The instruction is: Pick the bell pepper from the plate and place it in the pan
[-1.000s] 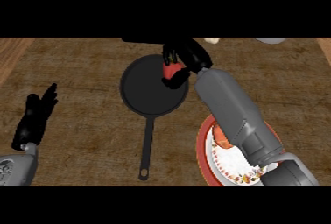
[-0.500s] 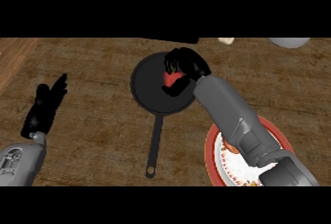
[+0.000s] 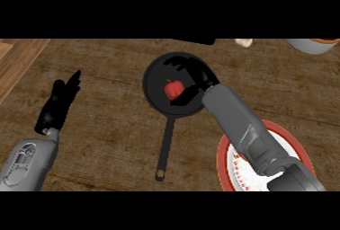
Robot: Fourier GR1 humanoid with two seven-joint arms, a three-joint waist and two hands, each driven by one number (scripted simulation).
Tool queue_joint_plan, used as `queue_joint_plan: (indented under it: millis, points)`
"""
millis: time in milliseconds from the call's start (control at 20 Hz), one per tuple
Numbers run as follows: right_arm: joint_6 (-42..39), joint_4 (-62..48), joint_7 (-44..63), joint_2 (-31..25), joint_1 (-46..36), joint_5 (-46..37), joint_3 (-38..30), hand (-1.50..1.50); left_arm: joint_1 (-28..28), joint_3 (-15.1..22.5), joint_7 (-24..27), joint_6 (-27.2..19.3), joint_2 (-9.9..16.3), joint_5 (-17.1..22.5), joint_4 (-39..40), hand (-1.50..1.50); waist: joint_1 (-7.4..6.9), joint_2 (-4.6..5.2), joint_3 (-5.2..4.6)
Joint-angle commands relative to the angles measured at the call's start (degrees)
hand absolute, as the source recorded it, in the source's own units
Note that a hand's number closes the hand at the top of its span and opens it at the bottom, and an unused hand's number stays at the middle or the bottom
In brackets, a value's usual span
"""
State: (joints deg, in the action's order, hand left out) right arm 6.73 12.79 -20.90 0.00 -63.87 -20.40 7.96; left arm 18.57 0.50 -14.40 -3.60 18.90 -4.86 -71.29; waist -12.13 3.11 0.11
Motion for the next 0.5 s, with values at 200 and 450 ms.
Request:
queue_joint_plan:
  millis: [200,450]
  points:
    - [1.32,1.70,-4.83,0.00,0.86,9.04,-2.06,-1.50,0.75,0.65,0.76,0.12,-0.52,-0.78,1.40,0.00,-0.98,0.19,0.07]
    - [4.50,1.99,-5.96,0.00,-0.50,14.75,-3.98,-1.50,0.27,-0.49,0.08,-0.62,-0.32,-0.45,1.30,0.00,0.59,-0.68,0.01]
